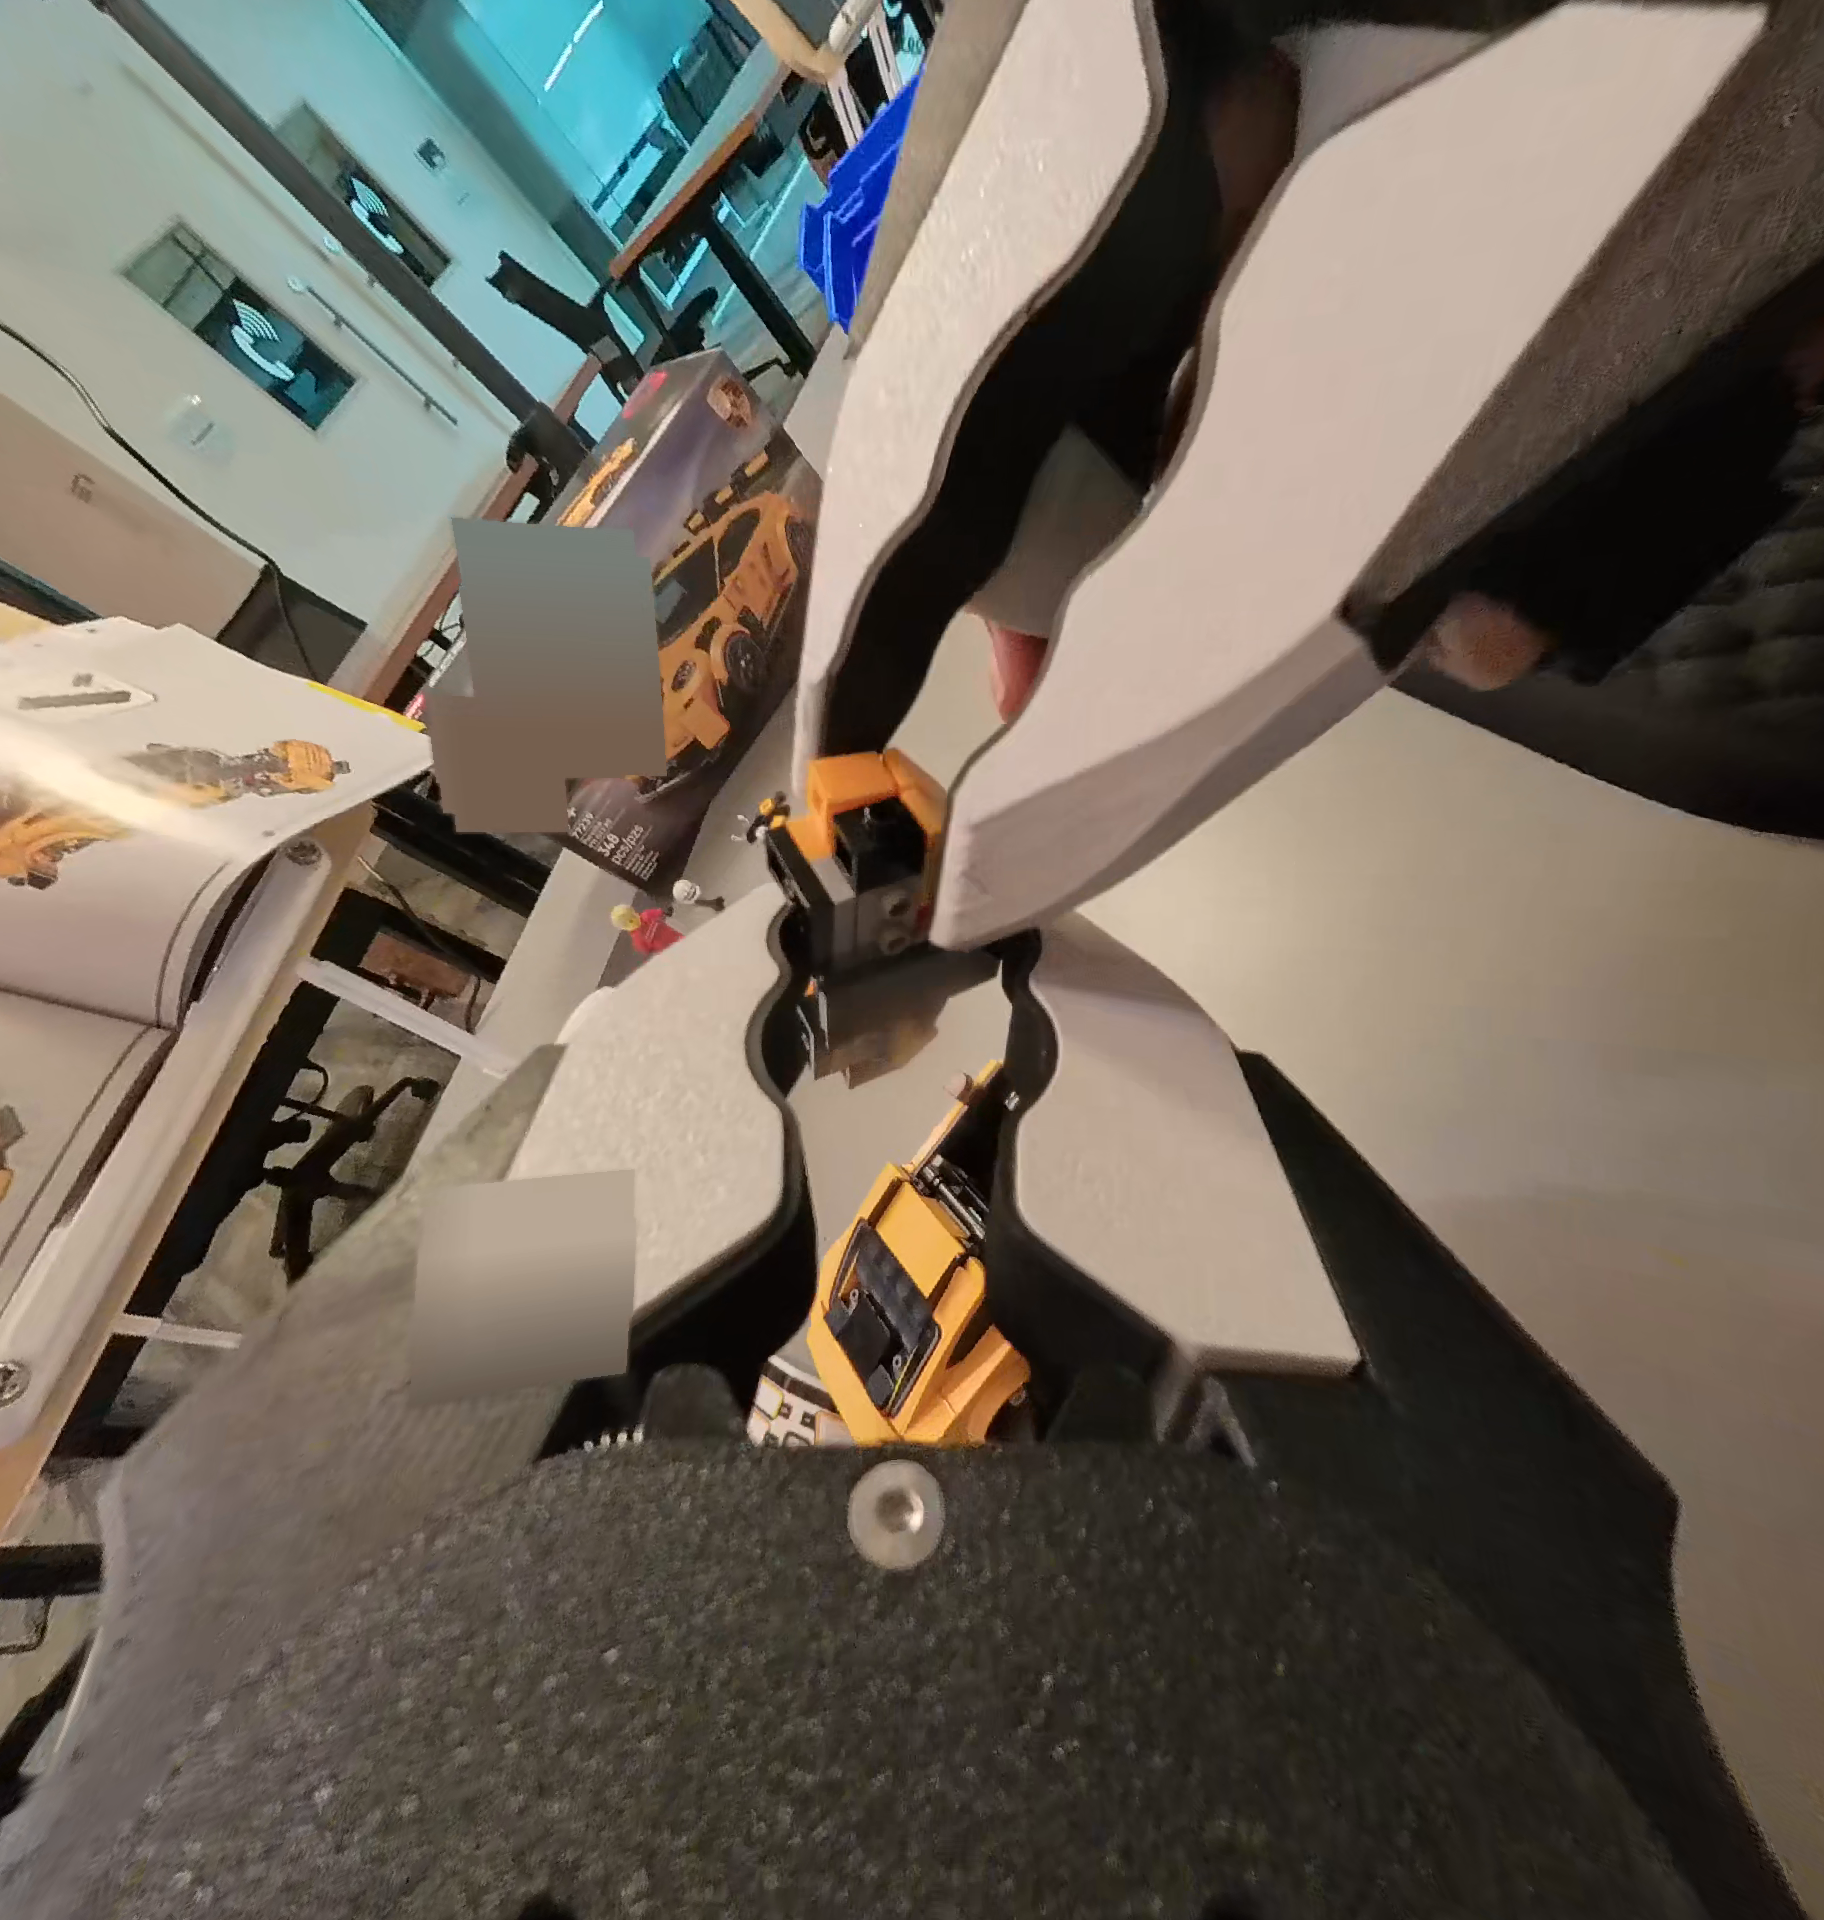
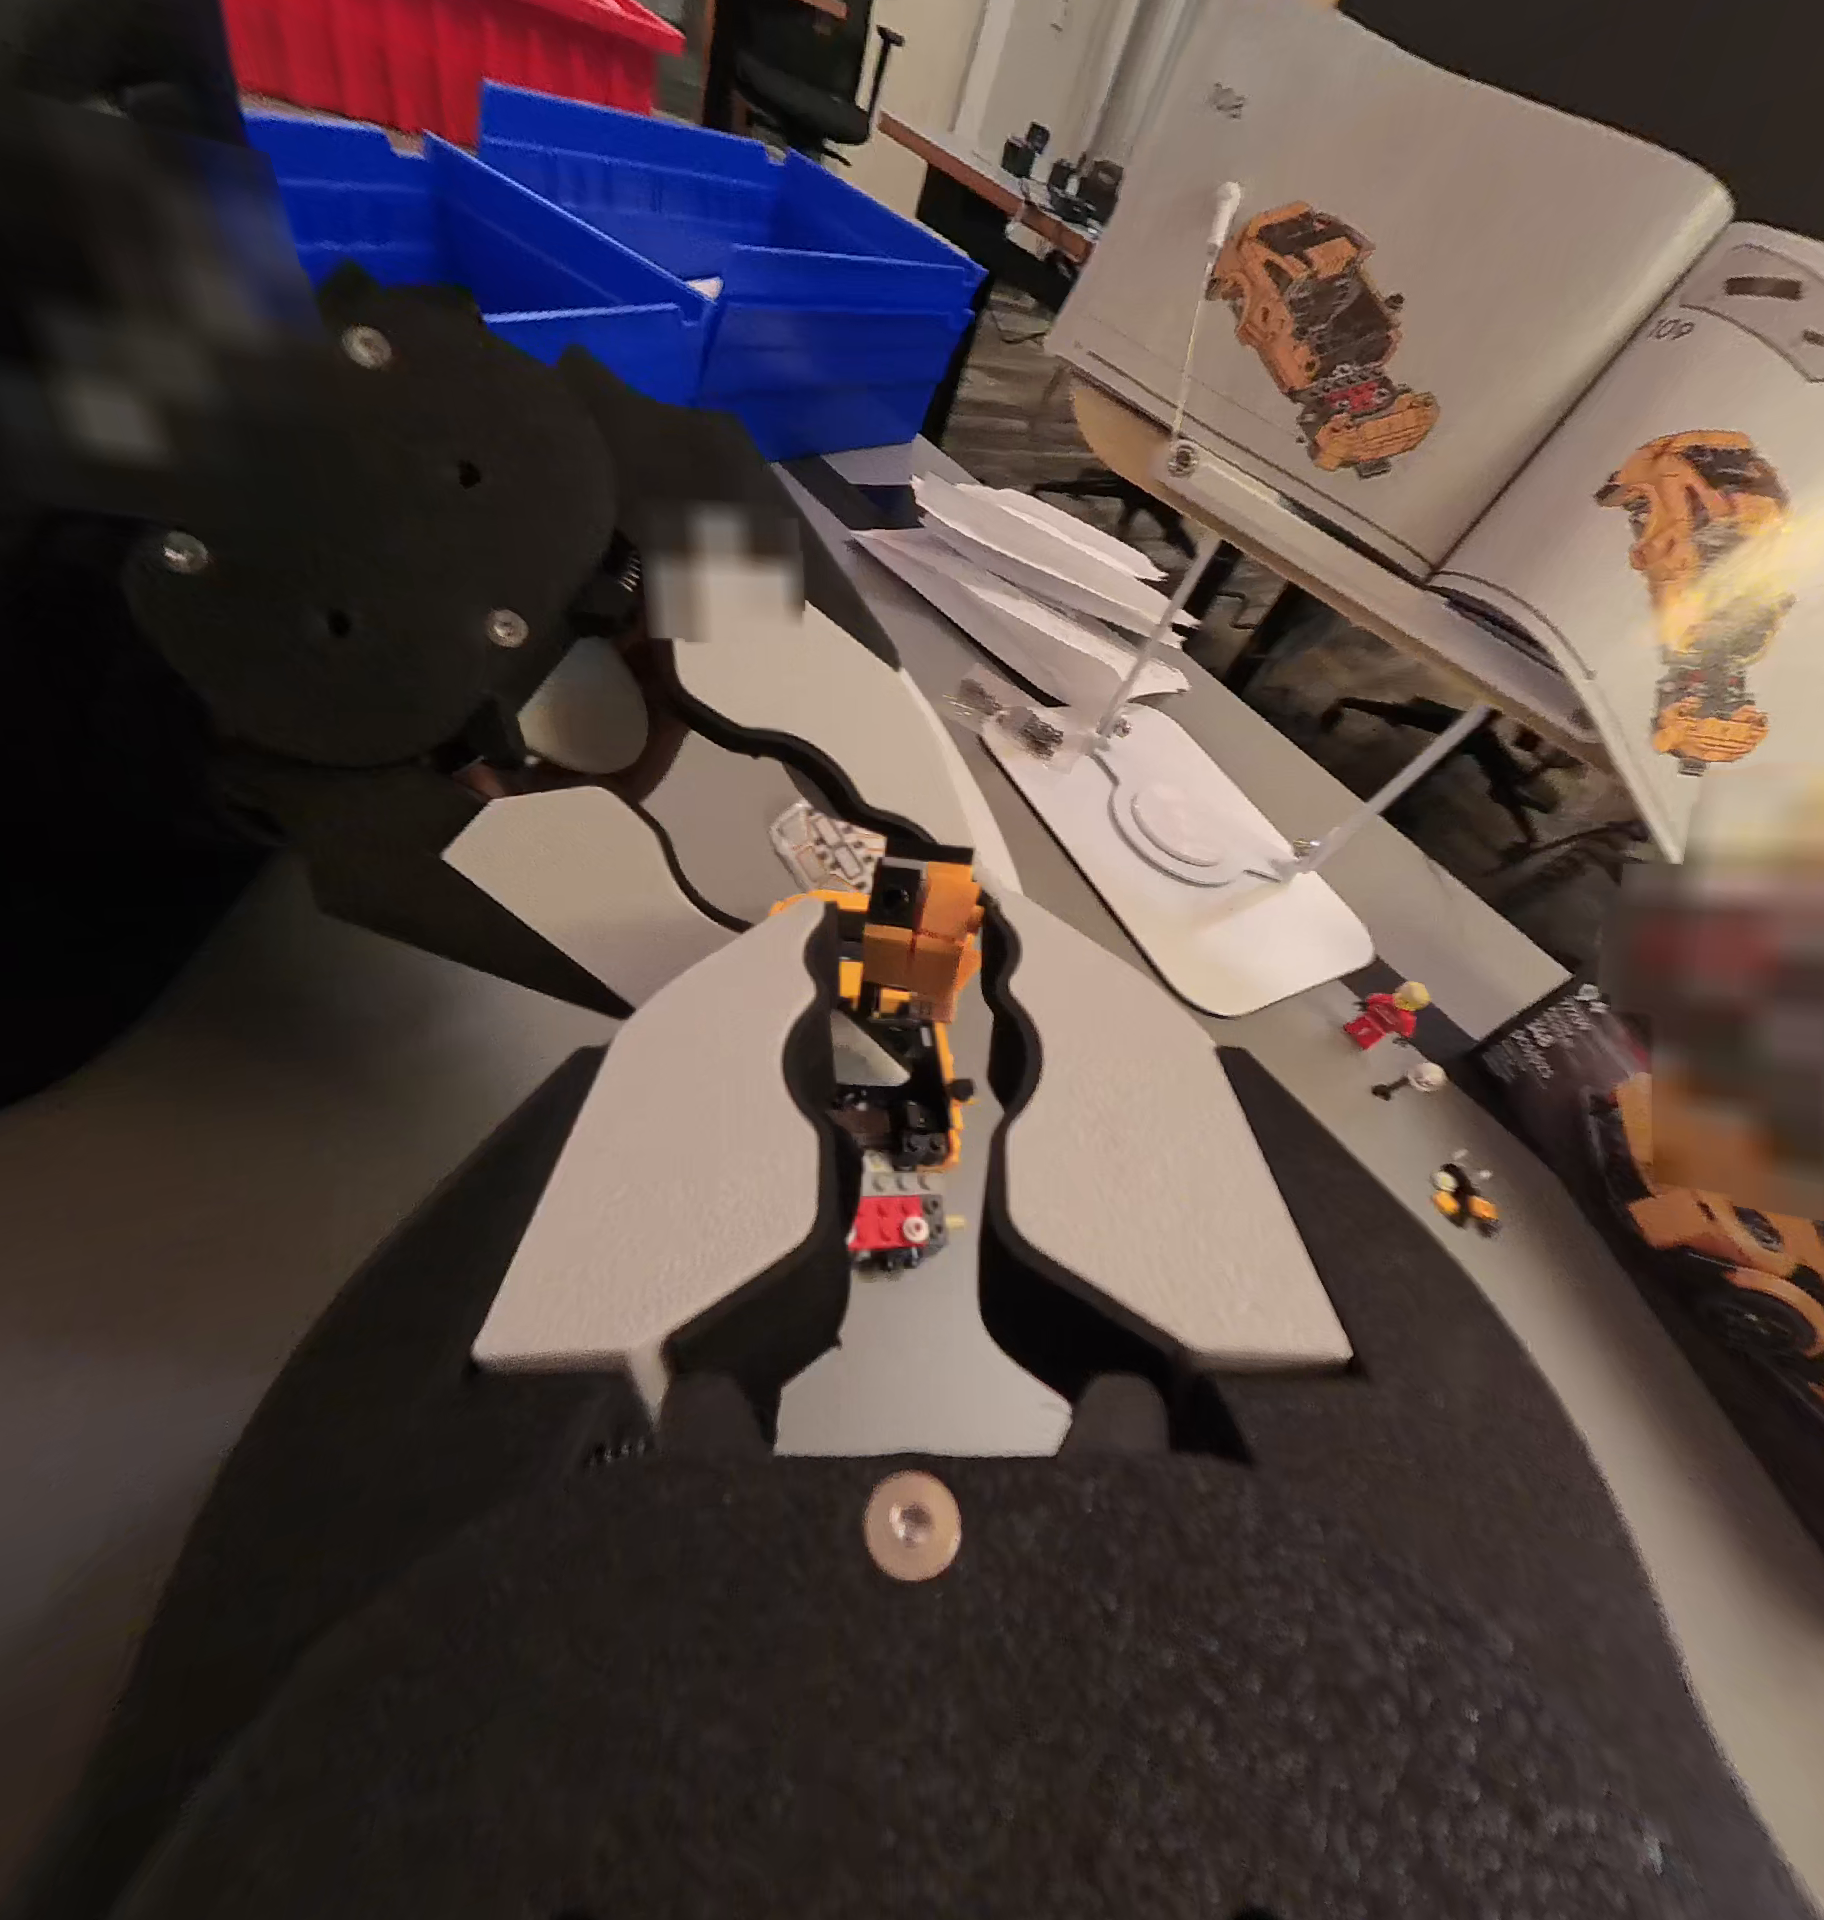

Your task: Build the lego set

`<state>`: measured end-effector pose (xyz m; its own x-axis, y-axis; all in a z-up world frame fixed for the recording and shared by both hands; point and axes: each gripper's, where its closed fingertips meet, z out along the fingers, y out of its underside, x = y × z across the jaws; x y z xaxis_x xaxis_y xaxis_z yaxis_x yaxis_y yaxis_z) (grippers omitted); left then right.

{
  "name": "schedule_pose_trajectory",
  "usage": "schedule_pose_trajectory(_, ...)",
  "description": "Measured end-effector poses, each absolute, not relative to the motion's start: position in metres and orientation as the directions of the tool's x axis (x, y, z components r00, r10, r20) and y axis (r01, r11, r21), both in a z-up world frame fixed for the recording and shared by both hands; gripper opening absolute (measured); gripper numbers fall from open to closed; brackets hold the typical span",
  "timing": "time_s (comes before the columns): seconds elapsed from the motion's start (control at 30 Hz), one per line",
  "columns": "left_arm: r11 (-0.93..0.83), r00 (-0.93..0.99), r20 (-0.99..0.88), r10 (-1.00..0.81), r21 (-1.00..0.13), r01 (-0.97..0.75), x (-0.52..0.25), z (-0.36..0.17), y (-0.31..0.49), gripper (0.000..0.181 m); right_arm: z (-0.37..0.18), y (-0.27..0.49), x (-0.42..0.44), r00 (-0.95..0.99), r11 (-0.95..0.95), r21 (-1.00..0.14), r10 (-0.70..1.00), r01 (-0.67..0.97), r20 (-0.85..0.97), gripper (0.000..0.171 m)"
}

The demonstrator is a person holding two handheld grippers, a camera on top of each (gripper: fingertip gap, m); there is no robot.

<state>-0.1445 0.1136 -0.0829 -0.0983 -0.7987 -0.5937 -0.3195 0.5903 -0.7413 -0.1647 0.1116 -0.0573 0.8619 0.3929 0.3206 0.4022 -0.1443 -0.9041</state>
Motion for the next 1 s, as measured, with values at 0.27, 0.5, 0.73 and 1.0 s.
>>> schedule_pose_trajectory(0.27, 0.576, -0.085, -0.584, -0.807, -0.748, -0.329, -0.144, -0.081, 0.116, 0.036, -0.055, 0.115, -0.164, 0.857, -0.128, -0.881, 0.33, 0.456, 0.396, 0.019)
schedule_pose_trajectory(0.5, 0.541, -0.1, -0.539, -0.837, -0.783, -0.307, -0.143, -0.08, 0.114, 0.036, -0.053, 0.114, -0.166, 0.848, -0.119, -0.872, 0.326, 0.475, 0.418, 0.02)
schedule_pose_trajectory(0.73, 0.537, -0.153, -0.516, -0.843, -0.79, -0.295, -0.145, -0.081, 0.112, 0.036, -0.054, 0.11, -0.169, 0.847, -0.13, -0.886, 0.382, 0.445, 0.37, 0.025)
schedule_pose_trajectory(1.0, 0.57, -0.28, -0.503, -0.818, -0.773, -0.279, -0.151, -0.085, 0.102, 0.036, -0.053, 0.101, -0.173, 0.735, -0.054, -0.825, 0.491, 0.562, 0.468, 0.034)
